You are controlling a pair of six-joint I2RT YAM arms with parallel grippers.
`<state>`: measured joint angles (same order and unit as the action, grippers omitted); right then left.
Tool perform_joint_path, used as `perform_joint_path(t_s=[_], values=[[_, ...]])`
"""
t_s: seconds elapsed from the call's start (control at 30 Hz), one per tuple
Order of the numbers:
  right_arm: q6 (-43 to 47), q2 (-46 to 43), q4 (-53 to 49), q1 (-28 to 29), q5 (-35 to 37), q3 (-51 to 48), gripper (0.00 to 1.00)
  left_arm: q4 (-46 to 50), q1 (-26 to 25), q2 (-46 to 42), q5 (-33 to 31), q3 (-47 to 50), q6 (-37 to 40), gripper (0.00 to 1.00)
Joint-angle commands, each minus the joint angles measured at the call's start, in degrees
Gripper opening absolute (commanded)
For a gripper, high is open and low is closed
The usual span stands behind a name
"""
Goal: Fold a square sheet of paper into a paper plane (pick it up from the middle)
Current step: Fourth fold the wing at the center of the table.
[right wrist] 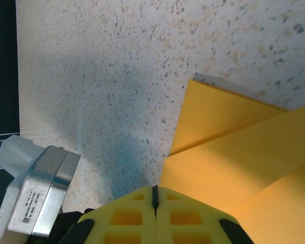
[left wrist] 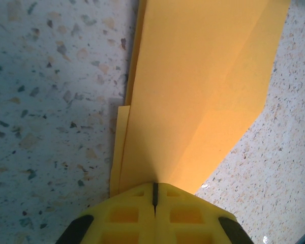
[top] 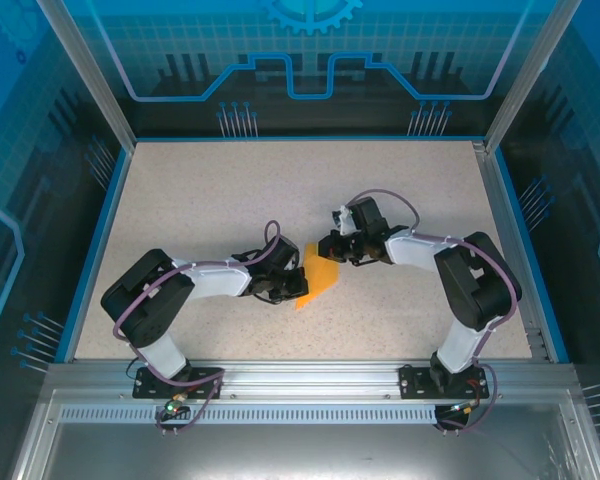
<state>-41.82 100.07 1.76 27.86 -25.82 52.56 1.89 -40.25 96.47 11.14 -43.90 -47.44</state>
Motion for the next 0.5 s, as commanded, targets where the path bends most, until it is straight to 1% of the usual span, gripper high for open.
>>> perform_joint_path(t_s=[0.0, 0.23, 0.47], values=[[-1.27, 0.15, 0.16, 1.37, 0.52, -0.57, 0.04, 11.73, 0.16, 2.12, -2.9, 2.53, 1.54, 0.0], [-2.53, 2.29, 1.61, 1.94, 0.71, -0.78, 0.04, 11.81, 0.12, 2.1, -3.08, 2.43, 1.47, 0.0], [-3.43, 5.19, 4.71, 2.3, -0.77, -1.49, 0.04, 12.08, 0.13, 2.15, -3.05, 2.42, 1.83, 0.0]])
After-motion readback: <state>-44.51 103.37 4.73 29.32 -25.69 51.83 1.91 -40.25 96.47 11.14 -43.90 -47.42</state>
